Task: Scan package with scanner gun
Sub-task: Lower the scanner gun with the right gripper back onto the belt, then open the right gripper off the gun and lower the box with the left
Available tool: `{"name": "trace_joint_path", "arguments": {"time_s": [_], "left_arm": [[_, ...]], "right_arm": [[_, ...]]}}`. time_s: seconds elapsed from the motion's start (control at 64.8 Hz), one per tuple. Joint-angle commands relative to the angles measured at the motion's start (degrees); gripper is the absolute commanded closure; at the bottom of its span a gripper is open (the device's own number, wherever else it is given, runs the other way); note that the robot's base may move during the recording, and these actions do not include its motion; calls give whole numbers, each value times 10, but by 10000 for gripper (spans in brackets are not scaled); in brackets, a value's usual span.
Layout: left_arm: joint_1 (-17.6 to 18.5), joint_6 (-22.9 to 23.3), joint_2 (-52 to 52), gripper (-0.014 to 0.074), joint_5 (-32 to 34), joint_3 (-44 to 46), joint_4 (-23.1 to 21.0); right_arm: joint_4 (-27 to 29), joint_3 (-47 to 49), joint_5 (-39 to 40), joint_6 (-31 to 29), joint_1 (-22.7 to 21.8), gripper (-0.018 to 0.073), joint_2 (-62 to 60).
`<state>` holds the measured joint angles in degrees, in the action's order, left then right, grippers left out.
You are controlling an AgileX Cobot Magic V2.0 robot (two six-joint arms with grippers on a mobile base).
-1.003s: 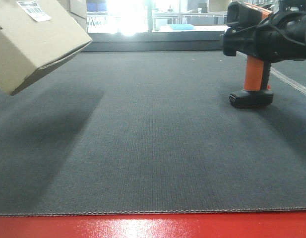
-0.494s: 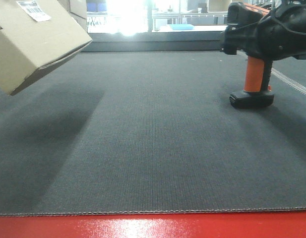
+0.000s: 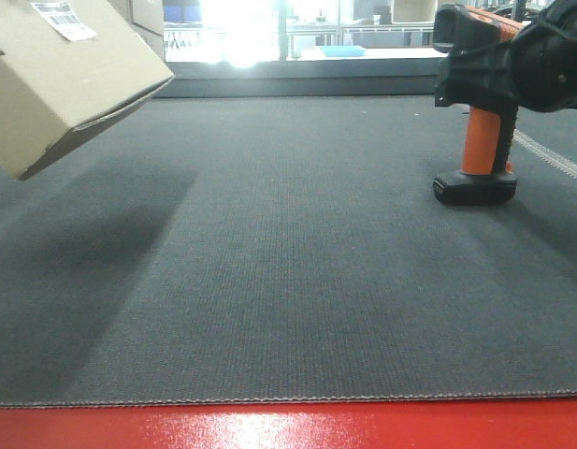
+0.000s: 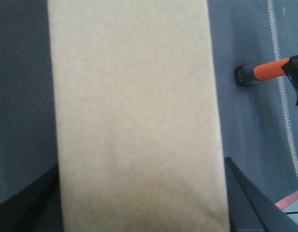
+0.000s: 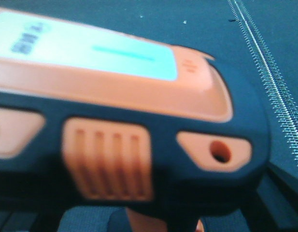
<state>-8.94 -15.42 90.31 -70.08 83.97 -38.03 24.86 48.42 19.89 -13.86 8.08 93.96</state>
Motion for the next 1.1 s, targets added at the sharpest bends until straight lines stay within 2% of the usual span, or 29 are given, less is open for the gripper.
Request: {"name": "trace_joint_path", "arguments": {"time_s": [0.0,0.247,0.571,0.756,0.987,1.08], "left_arm": [[0,-4,-9,707,1,1,-11],[0,-4,-9,707,1,2,-6],[0,-4,-9,707,1,3,88],[0,11,-9,707,1,28,166],[0,42,-3,707,1,79,310],[0,42,10,707,5,82,337]], "right_arm": [[-2,1,-24,-6,-3,-2,-21],[-2,1,-90,-6,-3,-1,-67],[-2,-21,-152,-6,-3,-1,-120],[-2,-59,-153,-6,-3,-1,-161],[-2,-107,-161,-6,-3,1,-221],[-2,-120,-168,-6,-3,8,-247]]}}
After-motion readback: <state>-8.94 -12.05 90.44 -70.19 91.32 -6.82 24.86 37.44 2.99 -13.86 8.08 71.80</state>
